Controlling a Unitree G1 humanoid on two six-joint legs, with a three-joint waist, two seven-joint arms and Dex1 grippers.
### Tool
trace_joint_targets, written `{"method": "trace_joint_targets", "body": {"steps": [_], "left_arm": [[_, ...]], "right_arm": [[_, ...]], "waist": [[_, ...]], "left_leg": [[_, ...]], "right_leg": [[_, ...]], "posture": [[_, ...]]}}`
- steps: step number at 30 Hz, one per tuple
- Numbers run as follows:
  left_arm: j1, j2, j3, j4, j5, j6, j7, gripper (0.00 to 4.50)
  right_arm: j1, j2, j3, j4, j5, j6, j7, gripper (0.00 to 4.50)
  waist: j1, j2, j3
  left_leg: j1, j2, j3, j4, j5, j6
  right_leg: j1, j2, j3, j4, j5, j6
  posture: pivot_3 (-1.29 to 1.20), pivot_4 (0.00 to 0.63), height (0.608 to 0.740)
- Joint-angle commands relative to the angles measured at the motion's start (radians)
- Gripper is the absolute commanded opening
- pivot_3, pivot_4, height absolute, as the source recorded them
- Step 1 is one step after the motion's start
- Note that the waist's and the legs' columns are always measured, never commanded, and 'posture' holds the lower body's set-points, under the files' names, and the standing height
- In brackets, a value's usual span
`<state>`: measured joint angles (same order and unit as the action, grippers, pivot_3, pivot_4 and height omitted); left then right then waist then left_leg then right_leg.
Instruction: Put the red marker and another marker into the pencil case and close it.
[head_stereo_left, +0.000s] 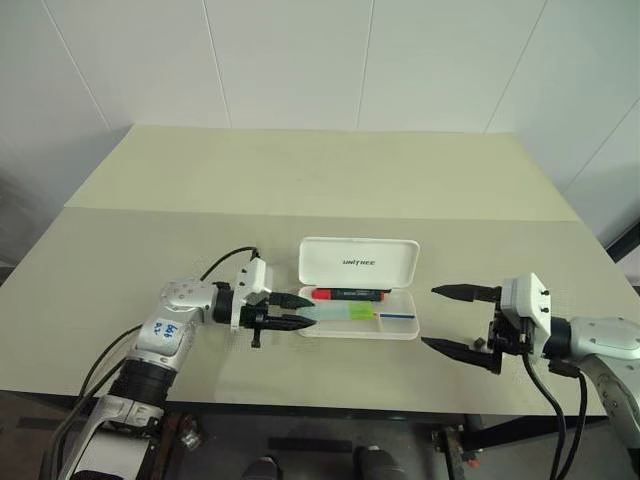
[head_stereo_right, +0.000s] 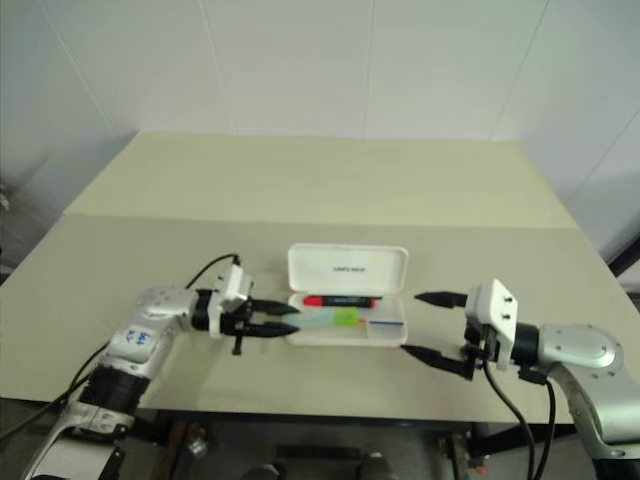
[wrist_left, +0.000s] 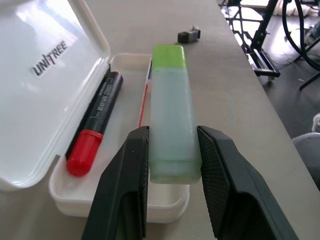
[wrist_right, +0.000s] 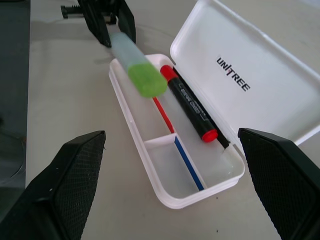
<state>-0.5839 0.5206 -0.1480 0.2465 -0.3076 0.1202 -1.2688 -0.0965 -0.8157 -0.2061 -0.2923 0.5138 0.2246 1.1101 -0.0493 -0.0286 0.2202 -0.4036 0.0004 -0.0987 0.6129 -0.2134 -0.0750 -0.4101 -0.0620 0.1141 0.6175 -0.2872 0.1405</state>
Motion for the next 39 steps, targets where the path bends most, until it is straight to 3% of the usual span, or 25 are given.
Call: {"method": "trace_joint_targets", "body": {"steps": [1, 17, 27, 39], "left_arm": [[-0.036, -0.011, -0.016, 0.014, 0.024, -0.029, -0.010, 1.09], [-0.094, -0.050, -0.062, 0.122, 0.088, -0.012, -0.029, 1.09], [-0.111, -0.079, -0.042, 0.104, 0.058, -0.016, -0.029, 4.45], [-0.058, -0.018, 0.038, -0.044, -0.071, 0.065, -0.120, 4.48]], "right_arm": [[0.014, 0.004, -0.037, -0.051, 0.024, 0.004, -0.025, 4.50], [0.031, 0.008, -0.039, -0.090, 0.034, 0.000, -0.078, 4.50], [0.028, 0.020, -0.029, -0.088, 0.029, -0.009, -0.088, 4.50], [0.114, 0.028, -0.118, -0.019, 0.039, 0.019, -0.117, 4.50]], "waist": [[0.000, 0.000, 0.000], [0.007, 0.000, 0.000], [0.015, 0.000, 0.000], [0.019, 0.000, 0.000]], "left_leg": [[0.000, 0.000, 0.000, 0.000, 0.000, 0.000], [0.000, 0.000, 0.000, 0.000, 0.000, 0.000], [0.000, 0.000, 0.000, 0.000, 0.000, 0.000], [0.000, 0.000, 0.000, 0.000, 0.000, 0.000]], "right_leg": [[0.000, 0.000, 0.000, 0.000, 0.000, 0.000], [0.000, 0.000, 0.000, 0.000, 0.000, 0.000], [0.000, 0.000, 0.000, 0.000, 0.000, 0.000], [0.000, 0.000, 0.000, 0.000, 0.000, 0.001]], "posture": [[0.00, 0.150, 0.740], [0.00, 0.150, 0.740], [0.00, 0.150, 0.740], [0.00, 0.150, 0.740]]}}
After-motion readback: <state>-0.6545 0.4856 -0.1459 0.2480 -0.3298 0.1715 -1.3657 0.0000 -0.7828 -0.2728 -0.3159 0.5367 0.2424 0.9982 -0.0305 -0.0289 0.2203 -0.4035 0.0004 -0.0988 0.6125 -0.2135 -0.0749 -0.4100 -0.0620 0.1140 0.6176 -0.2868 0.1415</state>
